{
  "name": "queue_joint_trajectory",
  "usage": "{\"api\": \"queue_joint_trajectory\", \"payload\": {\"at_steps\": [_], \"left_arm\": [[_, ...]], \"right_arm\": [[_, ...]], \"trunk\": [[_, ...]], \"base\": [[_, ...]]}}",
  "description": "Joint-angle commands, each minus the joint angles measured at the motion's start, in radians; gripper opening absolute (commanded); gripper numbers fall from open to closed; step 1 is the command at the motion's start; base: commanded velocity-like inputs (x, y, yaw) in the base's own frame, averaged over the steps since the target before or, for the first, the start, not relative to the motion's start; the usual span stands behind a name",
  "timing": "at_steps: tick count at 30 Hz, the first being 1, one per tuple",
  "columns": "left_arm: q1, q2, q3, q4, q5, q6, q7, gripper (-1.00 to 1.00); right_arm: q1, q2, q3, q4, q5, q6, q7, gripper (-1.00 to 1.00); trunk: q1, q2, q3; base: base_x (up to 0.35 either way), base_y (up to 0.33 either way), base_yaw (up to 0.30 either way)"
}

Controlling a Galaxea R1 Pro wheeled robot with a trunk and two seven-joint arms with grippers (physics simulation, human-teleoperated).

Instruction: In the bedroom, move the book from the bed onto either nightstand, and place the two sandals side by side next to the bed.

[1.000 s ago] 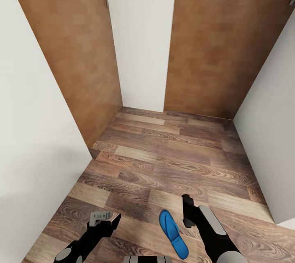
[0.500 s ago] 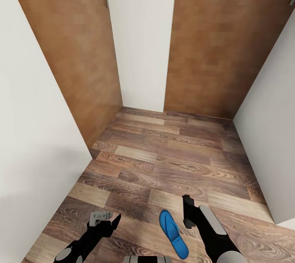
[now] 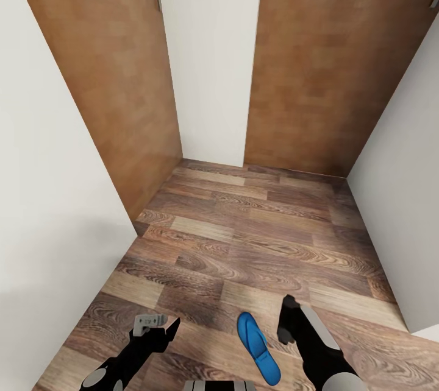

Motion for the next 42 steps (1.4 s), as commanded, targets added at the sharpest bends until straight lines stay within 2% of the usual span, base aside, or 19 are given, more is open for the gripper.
{"api": "queue_joint_trajectory", "payload": {"at_steps": [1,4,8,20,35,42], "left_arm": [[0.000,-0.001,0.003,-0.001,0.010,0.010,-0.006,1.00],[0.000,-0.002,0.003,-0.001,0.011,0.010,-0.006,1.00],[0.000,-0.002,0.003,-0.001,0.011,0.010,-0.006,1.00],[0.000,-0.007,0.003,-0.002,0.012,0.009,0.000,1.00],[0.000,-0.013,0.004,-0.001,0.013,-0.005,0.002,1.00],[0.000,-0.013,0.004,-0.001,0.012,-0.005,0.002,1.00]], "right_arm": [[0.000,0.001,-0.002,-0.001,-0.009,-0.006,0.000,1.00],[0.000,0.001,-0.002,0.002,-0.032,-0.023,0.001,1.00],[0.000,0.000,-0.003,0.007,-0.036,-0.028,0.002,1.00],[0.000,-0.002,-0.005,0.037,-0.038,-0.031,0.001,1.00],[0.000,0.011,-0.002,0.039,-0.039,-0.012,-0.001,1.00],[0.000,0.013,-0.001,0.039,-0.039,-0.007,-0.001,1.00]], "trunk": [[0.000,0.000,-0.001],[0.000,0.000,-0.001],[0.000,0.000,-0.001],[0.000,0.000,-0.001],[0.000,0.000,-0.001],[0.003,-0.002,-0.028]], "base": [[0.000,0.000,0.000],[0.000,0.000,0.000],[0.000,0.000,0.000],[0.000,0.000,0.000],[0.000,0.000,0.000],[0.000,0.000,0.000]]}}
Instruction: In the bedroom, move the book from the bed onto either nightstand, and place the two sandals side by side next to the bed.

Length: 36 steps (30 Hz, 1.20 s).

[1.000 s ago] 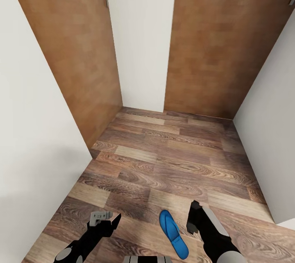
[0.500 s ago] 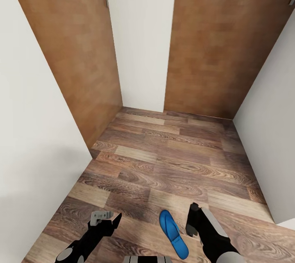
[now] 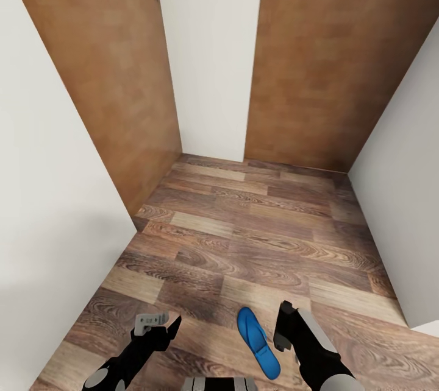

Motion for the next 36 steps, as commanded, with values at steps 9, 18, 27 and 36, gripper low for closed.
{"api": "queue_joint_trajectory", "payload": {"at_steps": [9,18,27,36], "left_arm": [[0.000,-0.001,0.003,-0.001,0.011,0.010,-0.007,1.00],[0.000,-0.001,0.004,-0.001,0.010,0.010,-0.007,1.00],[0.000,0.003,0.007,-0.005,0.009,0.011,-0.007,1.00],[-0.001,0.011,0.019,-0.164,0.024,0.022,-0.013,1.00]], "right_arm": [[0.000,0.001,-0.002,-0.001,-0.008,-0.006,0.000,1.00],[0.000,0.001,-0.002,-0.001,-0.008,-0.006,0.000,1.00],[0.000,0.001,-0.001,0.000,-0.008,-0.004,0.000,1.00],[0.000,0.001,0.079,0.002,-0.008,-0.004,0.001,1.00]], "trunk": [[0.004,-0.002,-0.036],[0.008,-0.005,-0.071],[0.012,-0.007,-0.105],[0.016,-0.009,-0.140]], "base": [[0.000,0.000,0.000],[0.000,0.000,0.000],[0.000,0.000,0.000],[0.000,0.000,0.000]]}}
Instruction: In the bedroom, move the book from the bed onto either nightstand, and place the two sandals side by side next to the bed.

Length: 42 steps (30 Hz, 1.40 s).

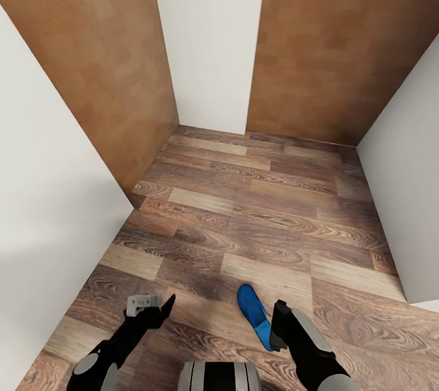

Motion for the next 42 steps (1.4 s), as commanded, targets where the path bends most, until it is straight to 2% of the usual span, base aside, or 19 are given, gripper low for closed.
{"api": "queue_joint_trajectory", "payload": {"at_steps": [1,3,5,9,11,12,14,16,42], "left_arm": [[0.000,-0.001,0.008,-0.042,0.025,0.020,-0.007,1.00],[0.000,0.001,0.017,-0.135,0.071,0.077,-0.007,1.00],[0.000,0.009,0.020,-0.188,0.087,0.116,-0.008,1.00],[0.000,0.038,0.035,-0.231,0.111,0.151,-0.009,1.00],[0.000,0.050,0.044,-0.236,0.135,0.159,-0.010,1.00],[0.000,0.057,0.049,-0.238,0.160,0.163,-0.010,1.00],[0.000,0.061,0.051,-0.239,0.174,0.165,-0.010,1.00],[0.000,0.062,0.050,-0.239,0.180,0.165,-0.010,1.00],[0.000,0.061,0.043,-0.237,0.187,0.164,-0.009,1.00]], "right_arm": [[0.000,-0.001,0.013,-0.001,-0.006,-0.006,-0.001,1.00],[0.000,-0.001,0.025,-0.001,-0.006,-0.006,-0.001,1.00],[0.000,-0.002,0.028,-0.001,-0.006,-0.006,-0.001,1.00],[0.000,-0.002,0.030,-0.001,-0.006,-0.006,-0.001,1.00],[0.000,-0.002,0.031,-0.001,-0.006,-0.006,-0.001,1.00],[0.000,-0.002,0.032,-0.001,-0.006,-0.006,-0.001,1.00],[0.000,-0.002,0.032,-0.001,-0.006,-0.006,-0.001,1.00],[0.000,-0.002,0.032,-0.001,-0.006,-0.006,-0.001,1.00],[0.000,-0.003,0.034,-0.004,0.002,-0.005,-0.003,1.00]], "trunk": [[0.000,0.000,-0.001],[0.000,0.000,-0.001],[0.000,0.000,-0.001],[0.000,0.000,-0.001],[0.000,0.000,-0.001],[0.000,0.000,-0.001],[0.000,0.000,-0.001],[0.000,0.000,-0.001],[0.011,-0.006,-0.101]], "base": [[0.000,0.000,0.000],[0.000,0.000,0.000],[0.000,0.000,0.000],[0.000,0.000,0.000],[0.000,0.000,0.000],[0.000,0.000,0.000],[0.000,0.000,0.000],[0.000,0.000,0.000],[0.000,0.000,0.000]]}}
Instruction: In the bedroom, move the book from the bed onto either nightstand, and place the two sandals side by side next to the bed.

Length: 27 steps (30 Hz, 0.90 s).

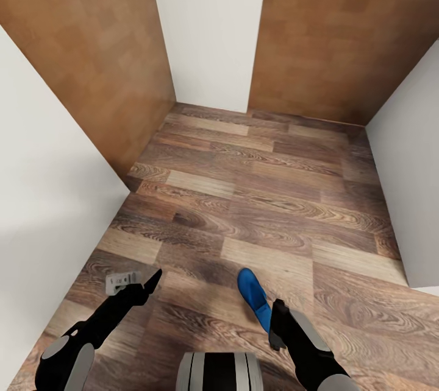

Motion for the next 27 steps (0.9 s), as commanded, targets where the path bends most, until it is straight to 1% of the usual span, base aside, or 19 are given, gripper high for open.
{"api": "queue_joint_trajectory", "payload": {"at_steps": [1,11,26,27], "left_arm": [[-0.001,0.000,0.001,-0.001,0.011,0.010,-0.003,1.00],[0.000,0.000,0.000,0.000,0.011,0.009,-0.003,1.00],[0.000,-0.003,0.000,0.000,0.011,0.010,-0.003,1.00],[0.000,-0.003,0.000,0.000,0.011,0.011,-0.003,1.00]], "right_arm": [[0.000,-0.001,0.002,-0.001,-0.006,-0.006,-0.002,1.00],[0.000,-0.001,0.001,-0.003,-0.004,-0.008,-0.003,1.00],[0.000,-0.002,-0.013,-0.007,-0.010,-0.006,-0.007,1.00],[0.000,-0.002,-0.013,-0.007,-0.010,-0.006,-0.007,1.00]], "trunk": [[0.000,-0.001,-0.005],[0.005,-0.003,-0.043],[0.011,-0.006,-0.101],[0.011,-0.006,-0.101]], "base": [[0.000,0.000,0.000],[0.000,0.000,0.000],[0.000,0.000,0.000],[0.000,0.000,0.000]]}}
